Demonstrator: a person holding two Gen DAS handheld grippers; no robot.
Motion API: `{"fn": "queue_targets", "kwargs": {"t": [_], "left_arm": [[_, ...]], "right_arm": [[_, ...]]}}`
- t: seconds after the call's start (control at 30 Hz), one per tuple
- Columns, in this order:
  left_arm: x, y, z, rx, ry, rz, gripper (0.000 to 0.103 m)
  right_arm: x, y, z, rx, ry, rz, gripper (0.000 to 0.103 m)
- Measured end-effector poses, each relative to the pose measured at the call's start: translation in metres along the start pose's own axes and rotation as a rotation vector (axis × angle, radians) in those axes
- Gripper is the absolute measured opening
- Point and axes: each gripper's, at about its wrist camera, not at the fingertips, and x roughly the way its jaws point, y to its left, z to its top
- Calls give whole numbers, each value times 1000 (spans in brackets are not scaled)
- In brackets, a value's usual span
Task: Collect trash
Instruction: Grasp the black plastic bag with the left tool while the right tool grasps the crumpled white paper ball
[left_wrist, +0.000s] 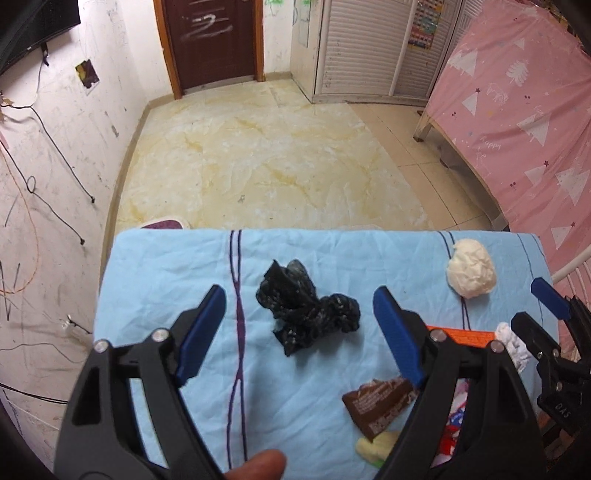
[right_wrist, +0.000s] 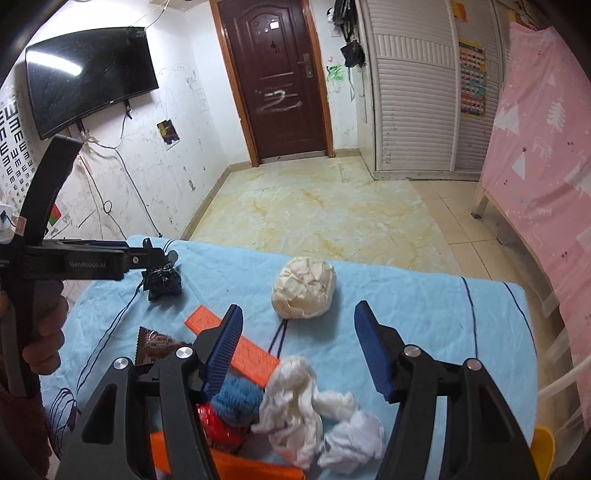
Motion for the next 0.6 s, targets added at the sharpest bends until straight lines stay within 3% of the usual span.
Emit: {"fn": "queue_targets", "kwargs": {"t": [0.17,0.47,0.6], "left_arm": [[15,5,2,-26,25,-2,78],[35,3,3,-31,56,-4,78],[43,0,1,-24,75,-5,65]], "right_arm": [[25,8,20,-46,37,1,66],[73,15,40,-79,109,-19,70],[86,13,41,-57,143,-18,70]]}}
